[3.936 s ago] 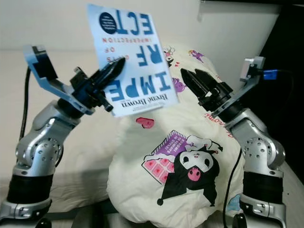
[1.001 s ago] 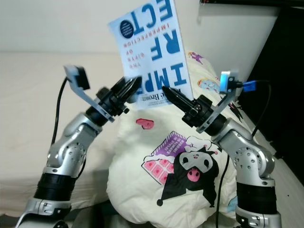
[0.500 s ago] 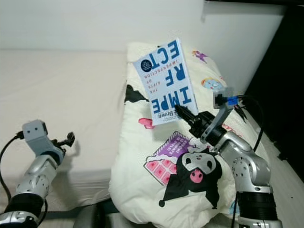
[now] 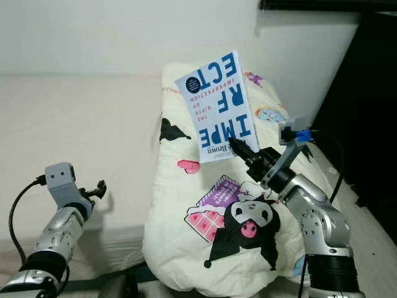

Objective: Clean up the room

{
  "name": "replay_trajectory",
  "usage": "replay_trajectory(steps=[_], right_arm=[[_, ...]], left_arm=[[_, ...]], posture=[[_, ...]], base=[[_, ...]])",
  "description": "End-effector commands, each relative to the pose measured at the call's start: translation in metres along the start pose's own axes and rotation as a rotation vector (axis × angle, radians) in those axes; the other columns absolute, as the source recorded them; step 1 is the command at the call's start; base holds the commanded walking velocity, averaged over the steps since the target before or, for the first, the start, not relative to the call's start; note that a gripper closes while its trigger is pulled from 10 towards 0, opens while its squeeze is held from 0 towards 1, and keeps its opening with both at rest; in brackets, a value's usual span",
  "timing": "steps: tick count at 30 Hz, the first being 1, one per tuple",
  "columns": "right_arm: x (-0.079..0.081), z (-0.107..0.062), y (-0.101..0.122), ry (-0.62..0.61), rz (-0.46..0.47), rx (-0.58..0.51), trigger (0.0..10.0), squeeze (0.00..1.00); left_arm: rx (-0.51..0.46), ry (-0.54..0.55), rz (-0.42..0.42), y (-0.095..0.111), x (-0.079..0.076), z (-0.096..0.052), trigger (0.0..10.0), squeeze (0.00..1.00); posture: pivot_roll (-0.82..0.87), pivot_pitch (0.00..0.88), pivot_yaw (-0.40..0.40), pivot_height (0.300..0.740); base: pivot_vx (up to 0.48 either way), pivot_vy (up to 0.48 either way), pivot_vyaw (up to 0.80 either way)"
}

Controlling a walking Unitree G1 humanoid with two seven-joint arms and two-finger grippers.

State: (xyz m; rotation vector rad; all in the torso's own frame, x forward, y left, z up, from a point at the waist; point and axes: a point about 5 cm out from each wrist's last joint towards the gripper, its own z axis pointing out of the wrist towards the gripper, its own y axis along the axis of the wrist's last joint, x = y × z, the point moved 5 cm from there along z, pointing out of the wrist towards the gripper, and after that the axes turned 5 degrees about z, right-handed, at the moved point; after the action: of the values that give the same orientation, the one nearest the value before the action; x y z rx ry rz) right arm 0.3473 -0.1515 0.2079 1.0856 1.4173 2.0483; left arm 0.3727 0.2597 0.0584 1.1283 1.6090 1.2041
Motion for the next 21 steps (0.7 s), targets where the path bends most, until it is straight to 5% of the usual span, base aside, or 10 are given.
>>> replay_trajectory(steps=[1, 17, 21], right_arm=[[0.001, -0.001, 0.003, 0.003, -0.01, -0.026, 0.0, 0.0], [0.0, 0.002, -0.002, 0.001, -0.001, -0.03, 0.0, 0.0], [-0.001, 0.001, -0.002, -0.002, 0.001, -0.032, 0.0, 0.0]], left_arm=[[0.027, -0.01, -0.007, -0.011, -0.001, -0.003, 10.0, 0.0], [0.047, -0.039, 0.015, -0.017, -0.007, -0.001, 10.0, 0.0], [0.064, -0.041, 0.034, -0.022, -0.007, -0.002, 10.0, 0.0]], posture=[[0.0, 0.013, -0.039, 0.574], [0.01, 0.015, -0.038, 0.637], [0.01, 0.018, -0.04, 0.647]], base=[[0.0, 0.0, 0.0], [0.0, 0.0, 0.0], [-0.463, 0.0, 0.0]])
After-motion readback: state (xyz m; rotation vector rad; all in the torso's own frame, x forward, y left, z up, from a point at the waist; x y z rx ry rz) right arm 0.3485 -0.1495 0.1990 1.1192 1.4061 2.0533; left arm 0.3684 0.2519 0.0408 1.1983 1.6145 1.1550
